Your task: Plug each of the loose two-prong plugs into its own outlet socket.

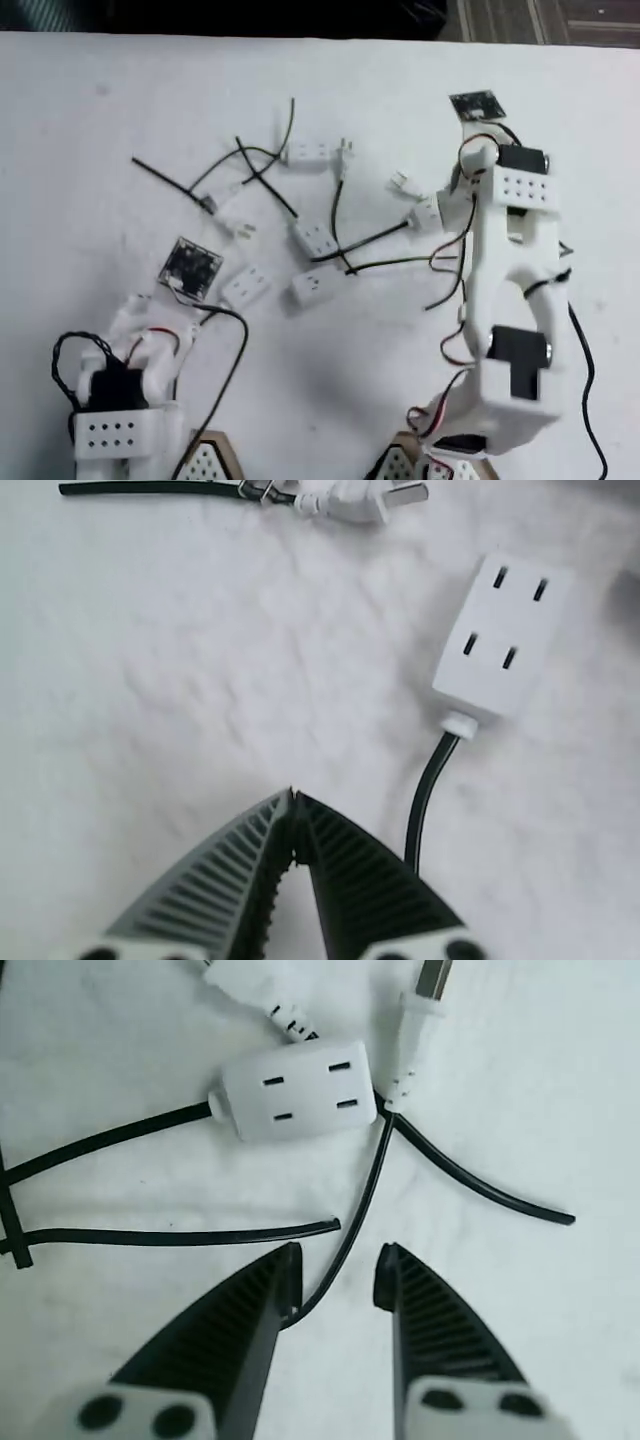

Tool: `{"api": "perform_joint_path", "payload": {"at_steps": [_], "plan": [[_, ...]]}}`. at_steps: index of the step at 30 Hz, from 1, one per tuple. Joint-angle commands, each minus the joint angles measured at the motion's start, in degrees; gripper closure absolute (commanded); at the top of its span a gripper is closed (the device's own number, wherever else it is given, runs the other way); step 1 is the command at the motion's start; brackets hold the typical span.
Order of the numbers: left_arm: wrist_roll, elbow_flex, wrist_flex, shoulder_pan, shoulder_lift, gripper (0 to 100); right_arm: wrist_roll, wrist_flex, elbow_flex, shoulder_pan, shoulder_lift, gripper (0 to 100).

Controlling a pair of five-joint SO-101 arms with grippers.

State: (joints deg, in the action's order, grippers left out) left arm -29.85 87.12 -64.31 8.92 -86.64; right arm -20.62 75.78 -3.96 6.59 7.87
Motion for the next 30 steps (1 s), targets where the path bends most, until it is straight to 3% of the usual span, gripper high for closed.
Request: {"api": "perform_joint_path", "payload": {"at_steps": [1, 17, 30], "plan": [[0.18, -0.09, 0.53, 0.40, -1.19, 98, 0.35, -1.27, 2.90, 0.40, 2.86, 86.5], [0.18, 0.44, 0.53, 0.13, -1.36, 98, 0.35, -12.97, 2.90, 2.24, 14.55, 86.8], [0.18, 0.44, 0.53, 0.13, -1.36, 98, 0.35, -13.23, 2.99, 3.56, 14.64, 86.8]]}}
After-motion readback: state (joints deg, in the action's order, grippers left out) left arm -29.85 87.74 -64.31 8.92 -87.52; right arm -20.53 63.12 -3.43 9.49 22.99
